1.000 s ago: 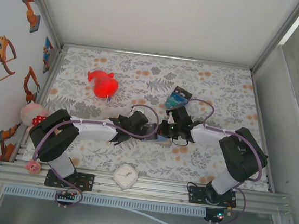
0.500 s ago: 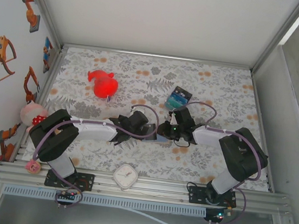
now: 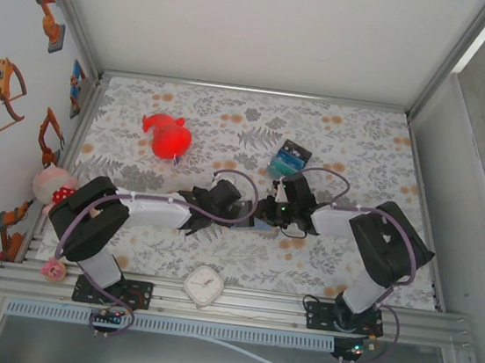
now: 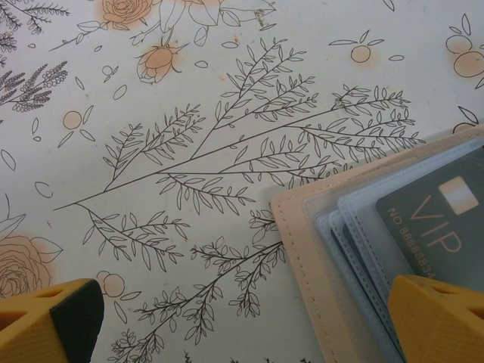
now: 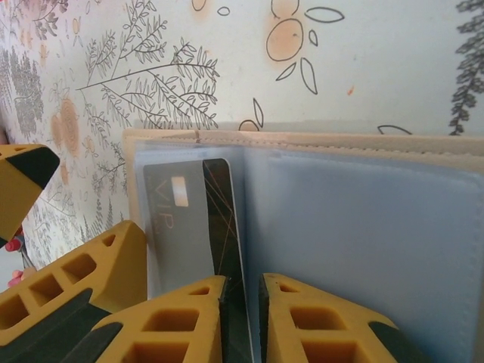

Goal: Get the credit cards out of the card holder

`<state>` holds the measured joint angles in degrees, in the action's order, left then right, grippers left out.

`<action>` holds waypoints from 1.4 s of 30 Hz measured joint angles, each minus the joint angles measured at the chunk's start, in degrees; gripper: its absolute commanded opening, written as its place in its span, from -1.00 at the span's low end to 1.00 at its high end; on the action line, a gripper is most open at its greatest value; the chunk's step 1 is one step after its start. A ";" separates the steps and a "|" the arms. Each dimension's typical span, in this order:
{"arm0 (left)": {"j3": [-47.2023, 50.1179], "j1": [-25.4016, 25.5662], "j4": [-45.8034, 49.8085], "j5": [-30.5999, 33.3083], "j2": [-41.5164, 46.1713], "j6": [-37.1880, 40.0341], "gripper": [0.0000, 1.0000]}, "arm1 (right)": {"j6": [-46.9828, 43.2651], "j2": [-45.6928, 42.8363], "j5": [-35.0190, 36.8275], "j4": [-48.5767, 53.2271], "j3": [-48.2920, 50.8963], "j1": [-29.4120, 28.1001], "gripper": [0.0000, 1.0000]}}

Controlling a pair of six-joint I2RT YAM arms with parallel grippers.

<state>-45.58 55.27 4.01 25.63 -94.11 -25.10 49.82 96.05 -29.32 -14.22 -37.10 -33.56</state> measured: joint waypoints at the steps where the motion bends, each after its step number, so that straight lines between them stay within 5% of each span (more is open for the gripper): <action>1: -0.13 0.00 0.13 0.02 -0.04 -0.02 0.94 | 0.04 0.07 -0.09 -0.26 0.00 0.00 -0.62; 42: -2.43 -1.09 1.20 -2.40 -1.95 -0.98 0.94 | 4.87 2.29 -8.20 -13.62 4.61 3.63 -0.85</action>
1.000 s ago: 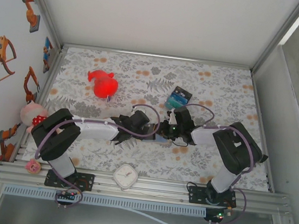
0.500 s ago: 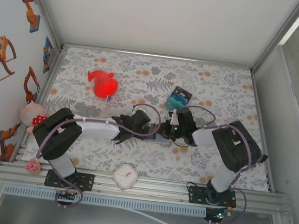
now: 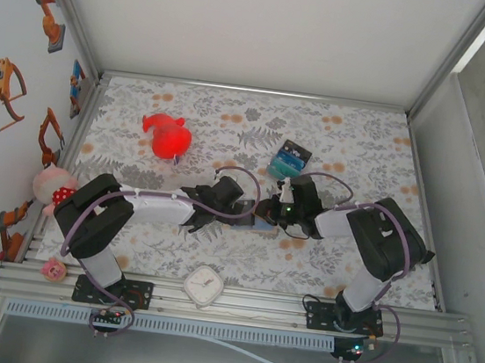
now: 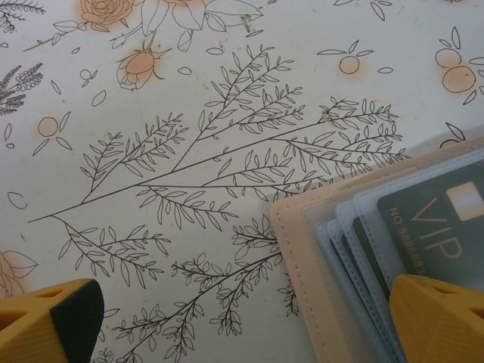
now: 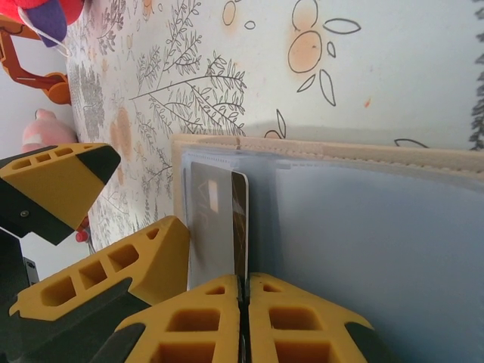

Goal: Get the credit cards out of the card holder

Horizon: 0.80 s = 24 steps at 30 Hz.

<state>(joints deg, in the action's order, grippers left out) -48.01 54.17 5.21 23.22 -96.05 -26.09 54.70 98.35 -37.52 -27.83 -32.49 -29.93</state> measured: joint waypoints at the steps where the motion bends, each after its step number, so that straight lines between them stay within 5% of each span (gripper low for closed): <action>1: -0.02 -0.09 0.00 -0.15 -0.02 -0.04 0.94 | 0.00 -0.02 -0.11 -0.11 0.09 0.04 -0.85; 24: -0.74 -0.26 0.15 -0.72 -0.70 -0.44 0.94 | 1.07 -0.13 -1.07 -2.73 1.81 0.61 -0.75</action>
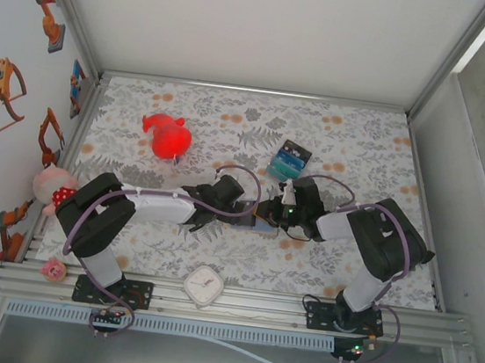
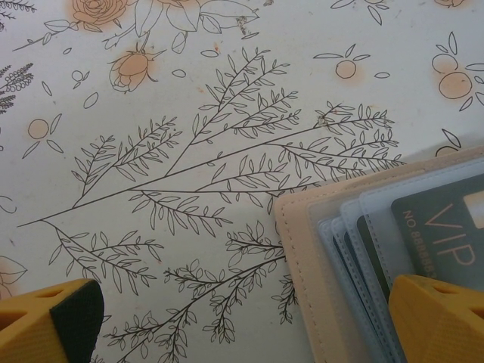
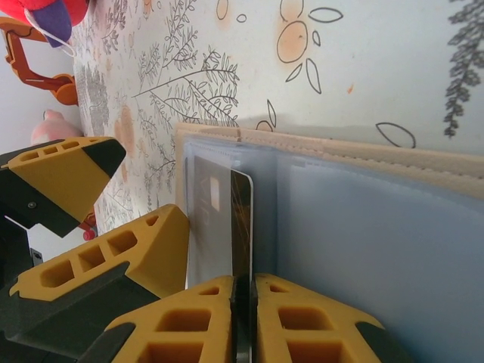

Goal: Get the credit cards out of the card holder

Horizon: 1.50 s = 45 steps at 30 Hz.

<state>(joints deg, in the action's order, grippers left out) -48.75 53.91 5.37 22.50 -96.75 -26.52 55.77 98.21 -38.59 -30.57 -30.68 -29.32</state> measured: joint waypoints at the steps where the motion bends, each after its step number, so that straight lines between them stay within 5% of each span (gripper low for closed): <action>1: 0.00 0.00 0.00 0.02 0.00 0.00 0.94 | -0.02 0.00 0.00 -0.04 0.00 0.00 -0.75; 10: 0.00 -0.07 0.04 0.04 -0.02 -0.17 0.94 | 0.28 -0.63 -0.87 -0.94 0.35 0.44 -1.00; 25: 0.00 -0.76 0.04 0.04 0.00 -0.15 0.94 | -0.22 -1.38 -1.03 -0.61 1.03 1.95 -1.00; 45: 0.00 -1.51 2.40 0.74 1.18 1.60 0.94 | -13.64 -16.46 8.33 28.48 -3.04 2.21 -1.00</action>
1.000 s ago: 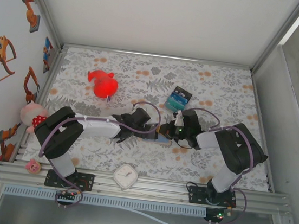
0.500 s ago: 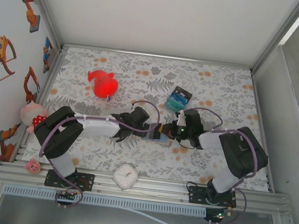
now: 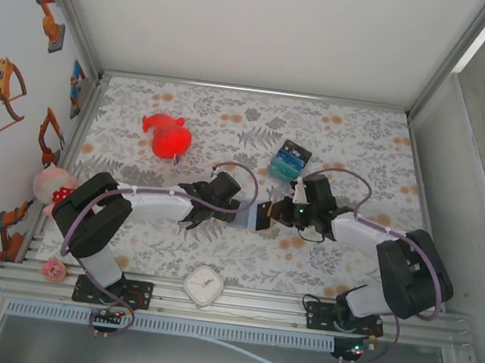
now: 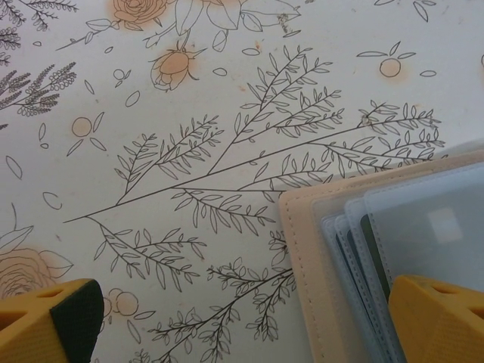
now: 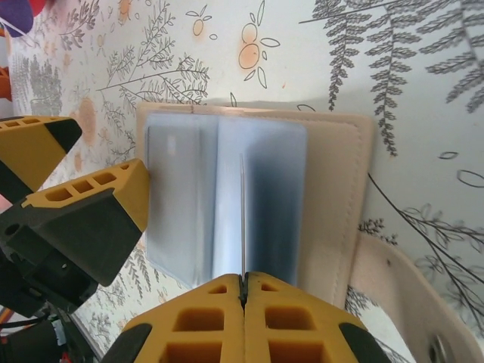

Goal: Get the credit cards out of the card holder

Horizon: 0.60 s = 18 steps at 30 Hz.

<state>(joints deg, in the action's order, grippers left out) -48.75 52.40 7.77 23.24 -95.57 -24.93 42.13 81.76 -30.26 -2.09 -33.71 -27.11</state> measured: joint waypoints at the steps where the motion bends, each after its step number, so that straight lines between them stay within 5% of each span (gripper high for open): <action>1: 0.00 0.00 0.28 0.02 0.15 0.20 0.94 | -0.55 -0.74 0.39 1.25 -0.42 0.00 -1.00; 18: -0.48 -1.49 0.28 1.16 15.02 4.85 0.94 | -16.39 -8.09 12.70 19.93 -15.47 0.00 -1.00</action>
<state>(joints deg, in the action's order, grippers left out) -49.23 50.92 8.05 24.40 -80.55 -20.08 25.74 73.67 -17.56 17.85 -49.19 -27.11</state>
